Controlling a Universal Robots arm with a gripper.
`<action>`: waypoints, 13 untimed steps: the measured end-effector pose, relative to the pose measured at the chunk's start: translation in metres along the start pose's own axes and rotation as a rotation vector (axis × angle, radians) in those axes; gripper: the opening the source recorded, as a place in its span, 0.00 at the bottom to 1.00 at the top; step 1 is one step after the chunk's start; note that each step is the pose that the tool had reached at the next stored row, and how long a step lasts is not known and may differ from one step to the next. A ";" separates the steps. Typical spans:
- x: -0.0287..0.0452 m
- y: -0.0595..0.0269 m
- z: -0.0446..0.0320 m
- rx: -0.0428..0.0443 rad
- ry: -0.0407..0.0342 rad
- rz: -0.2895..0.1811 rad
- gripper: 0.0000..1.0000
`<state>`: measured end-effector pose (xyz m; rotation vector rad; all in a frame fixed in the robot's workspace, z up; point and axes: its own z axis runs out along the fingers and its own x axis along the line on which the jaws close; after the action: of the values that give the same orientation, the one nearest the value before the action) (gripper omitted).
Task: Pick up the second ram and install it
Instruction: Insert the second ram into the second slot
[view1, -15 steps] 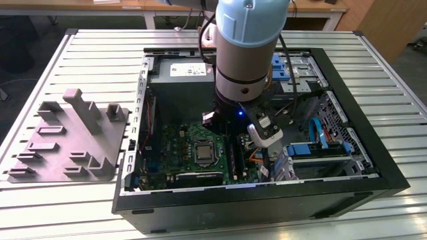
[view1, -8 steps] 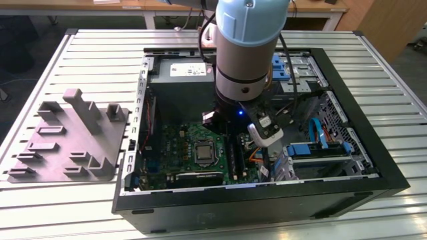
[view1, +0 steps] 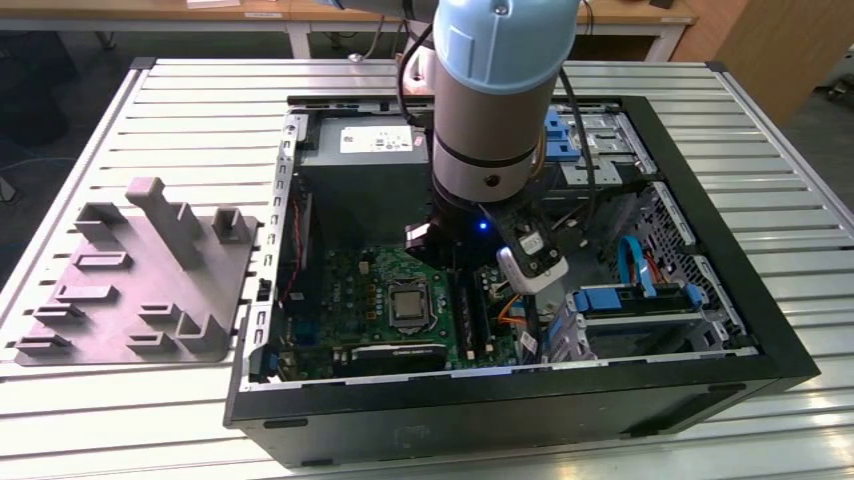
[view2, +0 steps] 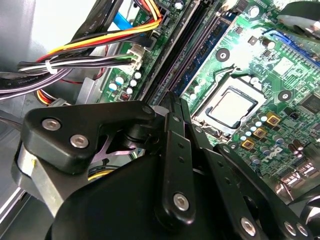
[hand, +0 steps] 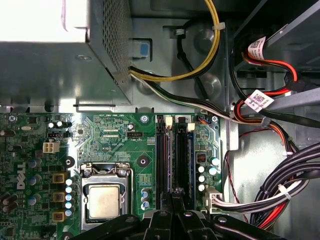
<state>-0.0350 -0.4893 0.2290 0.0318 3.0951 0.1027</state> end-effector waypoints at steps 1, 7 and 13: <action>0.0000 0.0000 0.0000 -0.0003 0.0000 0.000 0.11; 0.0000 -0.0001 0.0009 -0.0034 0.0000 0.000 0.11; 0.0001 -0.0001 0.0023 -0.0034 0.0001 0.000 0.11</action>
<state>-0.0349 -0.4893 0.2267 0.0318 3.0949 0.1080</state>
